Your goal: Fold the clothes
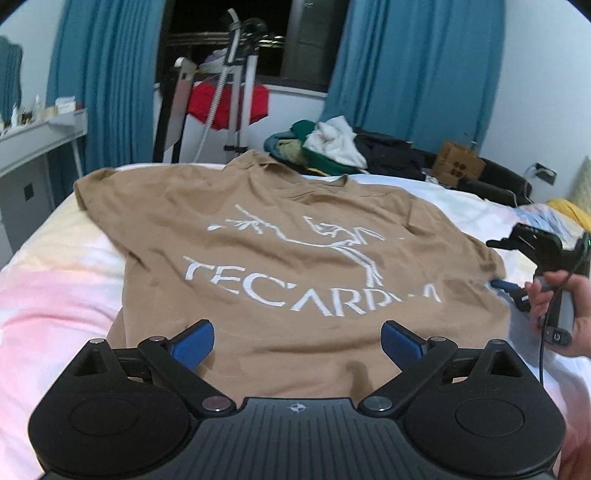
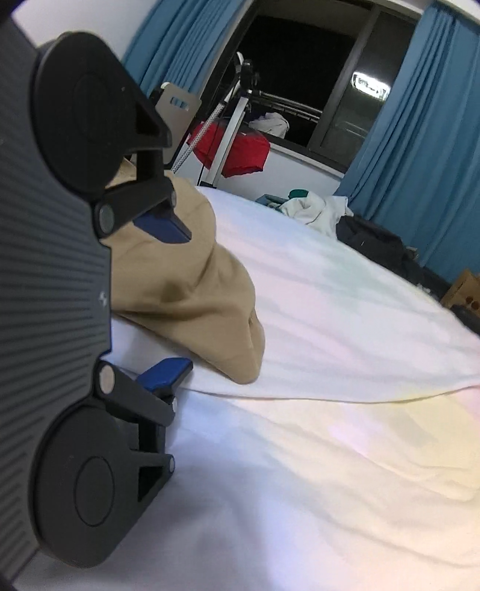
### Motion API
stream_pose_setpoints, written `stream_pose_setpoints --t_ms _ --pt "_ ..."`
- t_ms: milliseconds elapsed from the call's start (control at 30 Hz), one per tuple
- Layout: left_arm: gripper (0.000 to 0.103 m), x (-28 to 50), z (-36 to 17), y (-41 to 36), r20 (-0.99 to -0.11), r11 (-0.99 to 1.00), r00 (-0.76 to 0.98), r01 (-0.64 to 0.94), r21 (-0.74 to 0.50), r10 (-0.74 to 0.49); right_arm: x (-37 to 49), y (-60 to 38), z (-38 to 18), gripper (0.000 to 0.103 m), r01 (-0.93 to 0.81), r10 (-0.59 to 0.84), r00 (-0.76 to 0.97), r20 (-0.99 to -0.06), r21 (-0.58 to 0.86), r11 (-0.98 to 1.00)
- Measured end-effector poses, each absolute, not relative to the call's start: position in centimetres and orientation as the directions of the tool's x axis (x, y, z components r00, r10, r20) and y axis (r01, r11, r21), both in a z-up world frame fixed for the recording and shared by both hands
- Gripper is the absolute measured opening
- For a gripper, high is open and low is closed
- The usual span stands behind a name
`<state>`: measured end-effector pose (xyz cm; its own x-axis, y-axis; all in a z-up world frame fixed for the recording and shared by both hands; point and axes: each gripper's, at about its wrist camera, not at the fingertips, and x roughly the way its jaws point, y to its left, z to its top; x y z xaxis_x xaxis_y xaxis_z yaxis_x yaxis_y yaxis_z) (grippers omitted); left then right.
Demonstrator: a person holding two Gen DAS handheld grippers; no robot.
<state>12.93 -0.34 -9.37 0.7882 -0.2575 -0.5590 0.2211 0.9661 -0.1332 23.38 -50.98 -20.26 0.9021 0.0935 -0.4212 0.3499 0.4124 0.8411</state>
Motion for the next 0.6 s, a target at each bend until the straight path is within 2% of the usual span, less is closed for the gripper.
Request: stream_pose_setpoints --t_ms 233,367,433,467,500,600 --pt "0.098 14.8 -10.0 0.5 -0.566 0.959 0.781 0.151 -0.241 -0.265 27.9 -52.0 -21.0 0.072 0.244 0.165 0.925 -0.342 0.869 0.431" --pt "0.098 15.6 -10.2 0.6 -0.574 0.952 0.772 0.128 -0.279 -0.273 30.1 -51.2 -20.7 0.071 0.26 0.139 0.912 -0.387 0.805 0.533" --pt "0.098 15.7 -10.1 0.6 -0.571 0.95 0.774 0.125 -0.286 -0.274 30.8 -50.3 -20.2 0.053 0.258 0.117 0.908 -0.402 0.759 0.598" --pt "0.098 15.8 -10.1 0.6 -0.569 0.949 0.775 0.123 -0.289 -0.274 31.0 -49.9 -19.9 0.023 0.261 0.101 0.908 -0.408 0.736 0.625" --pt "0.098 15.9 -10.0 0.6 -0.567 0.949 0.777 0.121 -0.291 -0.273 31.0 -49.6 -19.5 0.012 0.269 0.078 0.908 -0.412 0.715 0.645" --pt "0.098 15.4 -9.1 0.8 -0.538 0.957 0.806 0.117 -0.266 -0.248 31.0 -48.1 -17.3 0.011 0.294 -0.025 0.912 -0.409 0.61 0.736"
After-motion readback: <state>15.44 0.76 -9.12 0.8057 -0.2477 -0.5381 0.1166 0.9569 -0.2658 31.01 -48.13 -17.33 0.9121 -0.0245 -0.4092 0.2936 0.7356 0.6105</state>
